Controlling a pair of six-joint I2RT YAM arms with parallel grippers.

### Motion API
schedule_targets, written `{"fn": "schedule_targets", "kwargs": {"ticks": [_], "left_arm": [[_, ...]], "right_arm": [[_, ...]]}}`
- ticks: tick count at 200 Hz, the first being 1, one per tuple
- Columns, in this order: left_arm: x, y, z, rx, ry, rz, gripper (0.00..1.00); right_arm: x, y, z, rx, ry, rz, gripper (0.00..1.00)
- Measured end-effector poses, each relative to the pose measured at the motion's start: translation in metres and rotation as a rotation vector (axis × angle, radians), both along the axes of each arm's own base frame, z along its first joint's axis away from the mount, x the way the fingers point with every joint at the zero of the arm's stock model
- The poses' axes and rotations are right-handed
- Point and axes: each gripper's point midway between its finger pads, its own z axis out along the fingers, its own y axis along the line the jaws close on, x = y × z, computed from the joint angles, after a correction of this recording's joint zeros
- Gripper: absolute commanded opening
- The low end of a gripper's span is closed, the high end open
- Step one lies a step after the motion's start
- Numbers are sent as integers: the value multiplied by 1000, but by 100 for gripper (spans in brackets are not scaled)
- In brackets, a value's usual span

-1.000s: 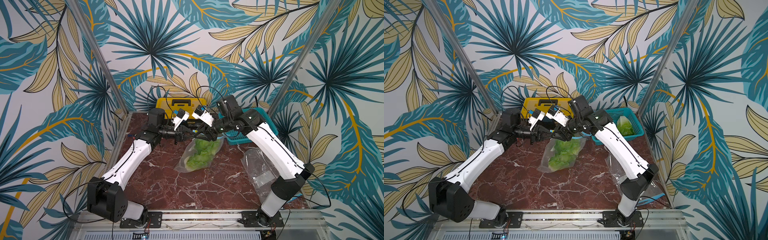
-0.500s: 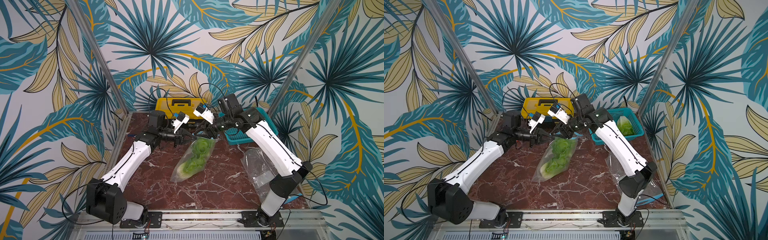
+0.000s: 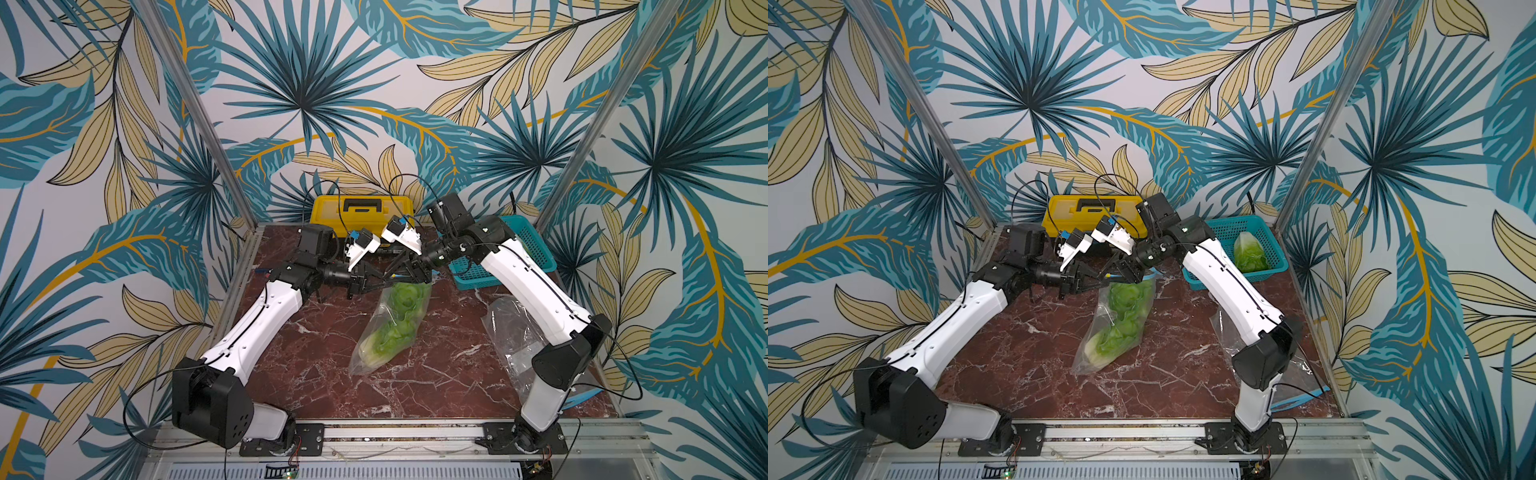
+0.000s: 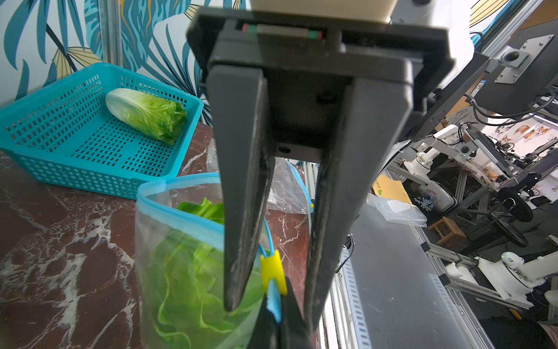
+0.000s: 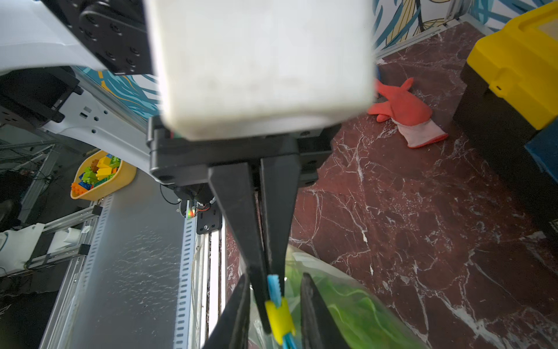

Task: Put the chinese cabbages into a zipper bag and zip it
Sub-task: Zip the zipper on the zipper food storage bag.

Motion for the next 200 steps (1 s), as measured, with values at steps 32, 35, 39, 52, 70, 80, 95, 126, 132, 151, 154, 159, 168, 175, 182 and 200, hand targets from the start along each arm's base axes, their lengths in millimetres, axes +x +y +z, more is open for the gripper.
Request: {"fn": "schedule_targets", "kwargs": {"ticks": [32,35,39,52,70,80,95,126,132,151,154,159,168,175,182,200], "left_arm": [[0,0,-3,12,1,6,0],[0,1,-3,12,1,6,0],[0,0,-2,13,1,6,0],[0,0,0,14,-2,7,0],[0,1,1,16,-2,9,0],[0,1,0,18,0,11,0],[1,1,0,21,1,14,0],[3,2,-3,36,8,31,0],[3,2,-4,39,9,35,0],[6,2,-5,50,10,51,0],[6,3,-5,51,11,54,0],[5,3,-4,53,9,59,0],[5,4,-2,55,8,69,0],[4,5,0,56,3,76,0],[3,6,2,56,-2,81,0],[1,8,8,54,-11,97,0]], "right_arm": [[0,-3,-4,18,38,9,25],[0,-3,-3,20,39,9,25],[0,-4,-3,21,40,9,25],[-1,-4,-2,29,45,14,24],[-1,-4,-1,33,47,16,22],[-1,-4,-1,33,48,17,19],[-2,-4,-1,35,50,20,15],[-1,-5,-3,35,59,18,9],[-1,-5,-3,36,58,16,8],[0,-8,-5,39,59,8,7],[-1,-8,-6,40,60,7,7],[-1,-9,-6,44,57,6,7],[-1,-10,-5,52,52,4,7],[-1,-10,-4,57,47,2,6],[-2,-11,-2,63,43,1,6],[-4,-11,2,75,31,2,6]]}}
